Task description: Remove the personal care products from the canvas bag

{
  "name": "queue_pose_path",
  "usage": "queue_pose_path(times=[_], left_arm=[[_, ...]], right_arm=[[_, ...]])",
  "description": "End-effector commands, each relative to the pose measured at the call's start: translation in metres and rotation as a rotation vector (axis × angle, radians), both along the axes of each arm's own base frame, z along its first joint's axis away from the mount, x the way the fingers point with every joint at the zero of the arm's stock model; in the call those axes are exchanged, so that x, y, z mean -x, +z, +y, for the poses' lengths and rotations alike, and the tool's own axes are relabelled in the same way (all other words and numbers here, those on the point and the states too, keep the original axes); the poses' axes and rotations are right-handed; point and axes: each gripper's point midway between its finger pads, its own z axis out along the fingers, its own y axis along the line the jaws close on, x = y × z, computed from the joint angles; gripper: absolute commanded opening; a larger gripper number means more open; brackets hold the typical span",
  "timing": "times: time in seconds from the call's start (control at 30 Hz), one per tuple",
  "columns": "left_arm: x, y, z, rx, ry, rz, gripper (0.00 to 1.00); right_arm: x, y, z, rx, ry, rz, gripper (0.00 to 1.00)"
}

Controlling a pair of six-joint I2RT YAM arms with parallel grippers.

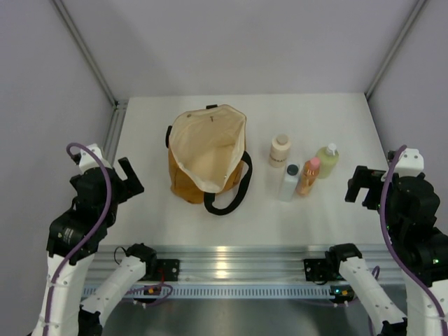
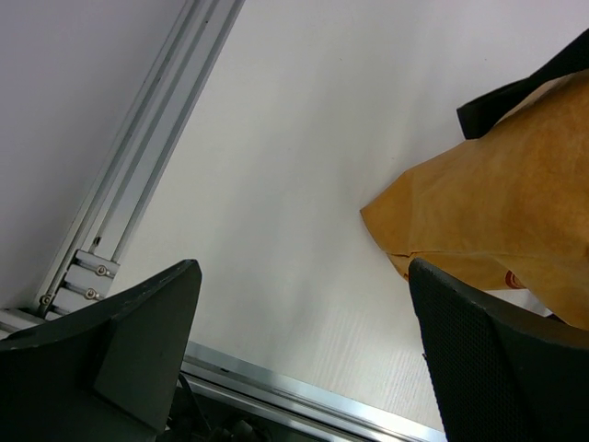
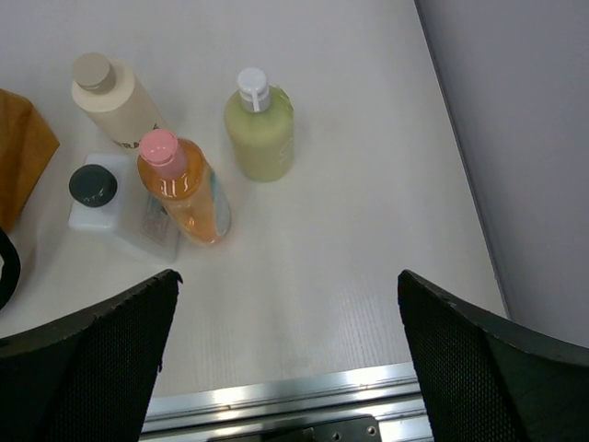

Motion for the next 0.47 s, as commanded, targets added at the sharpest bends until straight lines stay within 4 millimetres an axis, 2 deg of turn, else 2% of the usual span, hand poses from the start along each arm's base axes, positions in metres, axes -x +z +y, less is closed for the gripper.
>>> queue_pose_path(times=[0.0,0.43], left_arm=[[-0.0025,0.0021,-0.0021,-0.002,-0.018,-0.018,0.99],[-0.0086,0.0108,-0.0023,0.044,0.02,-0.077,0.99]], right_arm=[[0.0034,-0.0024,-0.0034,0.013,-0.012,0.014,1.0],[0.0103,0.0023,-0.0085,0.02,-0.031,-0.019,1.0]])
